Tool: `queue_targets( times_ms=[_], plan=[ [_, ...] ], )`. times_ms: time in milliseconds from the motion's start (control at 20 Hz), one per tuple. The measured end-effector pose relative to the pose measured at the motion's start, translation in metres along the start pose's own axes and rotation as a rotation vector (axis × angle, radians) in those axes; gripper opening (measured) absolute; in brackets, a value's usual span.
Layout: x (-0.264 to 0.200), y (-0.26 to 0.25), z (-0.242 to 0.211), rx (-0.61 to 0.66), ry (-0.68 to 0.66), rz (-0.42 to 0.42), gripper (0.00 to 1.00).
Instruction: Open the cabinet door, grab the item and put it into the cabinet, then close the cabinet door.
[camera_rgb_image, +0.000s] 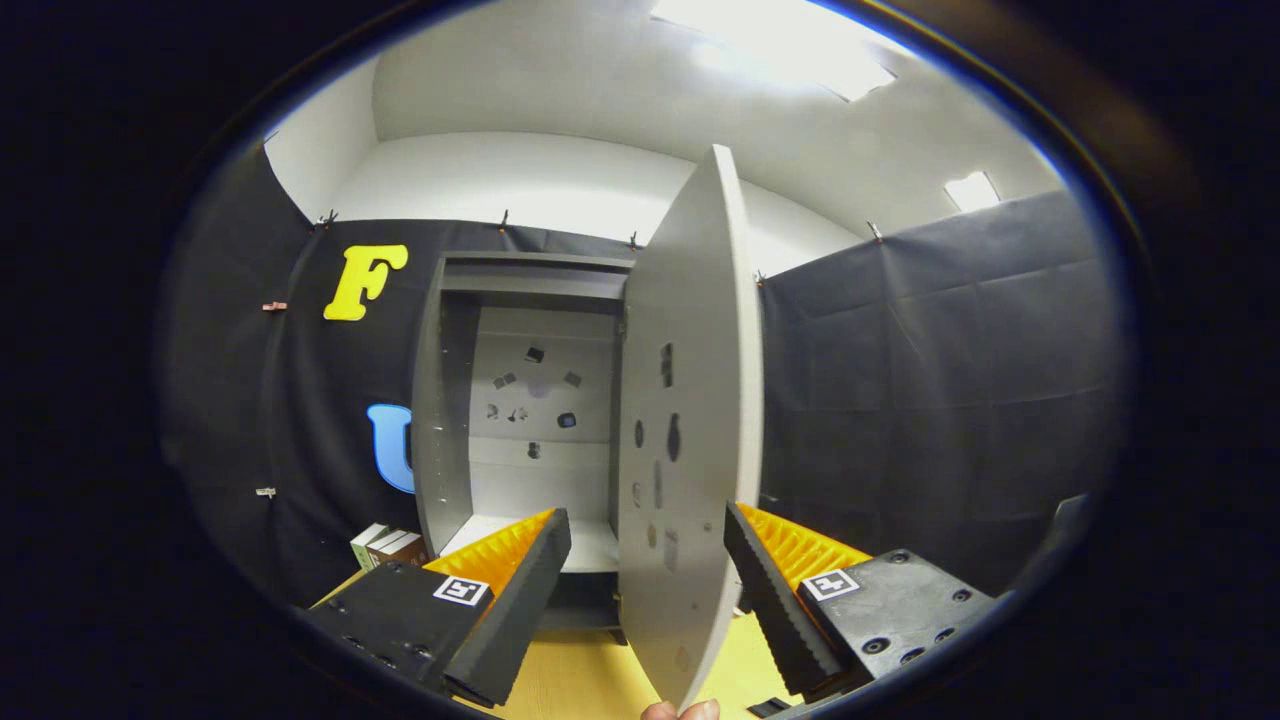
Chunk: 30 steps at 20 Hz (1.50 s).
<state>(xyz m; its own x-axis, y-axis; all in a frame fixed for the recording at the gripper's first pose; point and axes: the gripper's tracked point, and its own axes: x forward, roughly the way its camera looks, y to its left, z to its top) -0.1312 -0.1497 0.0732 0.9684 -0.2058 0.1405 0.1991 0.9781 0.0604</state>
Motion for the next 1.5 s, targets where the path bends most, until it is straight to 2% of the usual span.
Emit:
queue_targets(
  times_ms=[250, 400, 550, 700, 950, 1150, 1500],
  plan=[
    [-0.015, -0.086, -0.01, -0.056, 0.03, -0.153, 0.97],
    [-0.005, -0.144, -0.02, -0.074, 0.045, -0.268, 0.97],
    [0.017, -0.17, -0.043, -0.057, 0.089, -0.301, 0.98],
    [0.044, -0.182, -0.068, -0.061, 0.144, -0.28, 0.98],
    [0.076, -0.162, -0.093, -0.039, 0.216, -0.205, 0.98],
    [0.08, -0.137, -0.098, 0.016, 0.228, -0.126, 0.98],
    [0.079, -0.121, -0.102, 0.079, 0.242, -0.111, 0.96]
  ],
)
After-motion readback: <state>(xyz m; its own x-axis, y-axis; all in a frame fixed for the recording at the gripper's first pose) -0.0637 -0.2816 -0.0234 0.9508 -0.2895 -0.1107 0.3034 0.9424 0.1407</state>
